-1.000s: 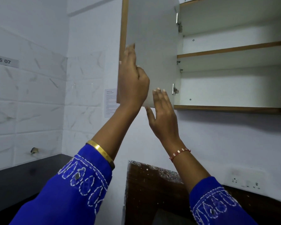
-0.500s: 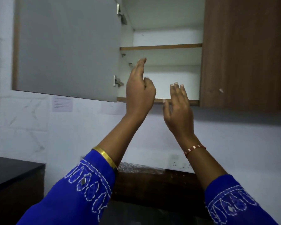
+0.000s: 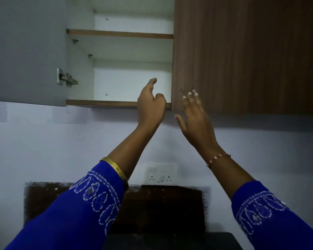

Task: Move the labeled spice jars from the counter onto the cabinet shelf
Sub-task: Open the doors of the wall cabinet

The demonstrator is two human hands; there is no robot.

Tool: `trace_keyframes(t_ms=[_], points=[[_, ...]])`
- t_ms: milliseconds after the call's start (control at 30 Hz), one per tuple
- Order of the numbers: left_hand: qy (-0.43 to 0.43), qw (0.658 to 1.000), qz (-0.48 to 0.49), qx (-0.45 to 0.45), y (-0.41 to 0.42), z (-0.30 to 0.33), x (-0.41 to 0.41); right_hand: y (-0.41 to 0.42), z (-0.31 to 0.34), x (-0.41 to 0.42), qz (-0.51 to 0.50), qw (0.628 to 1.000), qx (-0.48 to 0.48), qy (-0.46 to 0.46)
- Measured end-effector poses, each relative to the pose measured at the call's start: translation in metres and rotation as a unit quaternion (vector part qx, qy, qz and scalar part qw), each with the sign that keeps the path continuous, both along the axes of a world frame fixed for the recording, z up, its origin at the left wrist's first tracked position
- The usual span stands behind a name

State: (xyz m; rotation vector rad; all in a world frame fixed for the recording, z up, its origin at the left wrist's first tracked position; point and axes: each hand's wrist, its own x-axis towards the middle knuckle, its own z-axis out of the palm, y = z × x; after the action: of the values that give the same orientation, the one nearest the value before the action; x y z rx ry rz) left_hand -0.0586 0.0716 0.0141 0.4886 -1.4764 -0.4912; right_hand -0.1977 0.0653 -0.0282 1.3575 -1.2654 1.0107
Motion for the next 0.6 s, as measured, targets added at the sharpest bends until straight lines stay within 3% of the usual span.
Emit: trace_keyframes(t_ms=[233,367,600], points=[[0.014,0.997,-0.058,0.043,-0.067,0.011,-0.048,-0.047,0.019,-0.051,-0.118,0.988,0.096,-0.003],[0.034,0.99,-0.112,0.08,-0.106,0.02,-0.069,-0.079,0.03,-0.064,-0.175,0.969,0.16,-0.066],[0.019,0.984,-0.159,0.074,-0.157,0.044,-0.105,-0.137,0.041,-0.074,-0.198,0.963,0.165,-0.079]])
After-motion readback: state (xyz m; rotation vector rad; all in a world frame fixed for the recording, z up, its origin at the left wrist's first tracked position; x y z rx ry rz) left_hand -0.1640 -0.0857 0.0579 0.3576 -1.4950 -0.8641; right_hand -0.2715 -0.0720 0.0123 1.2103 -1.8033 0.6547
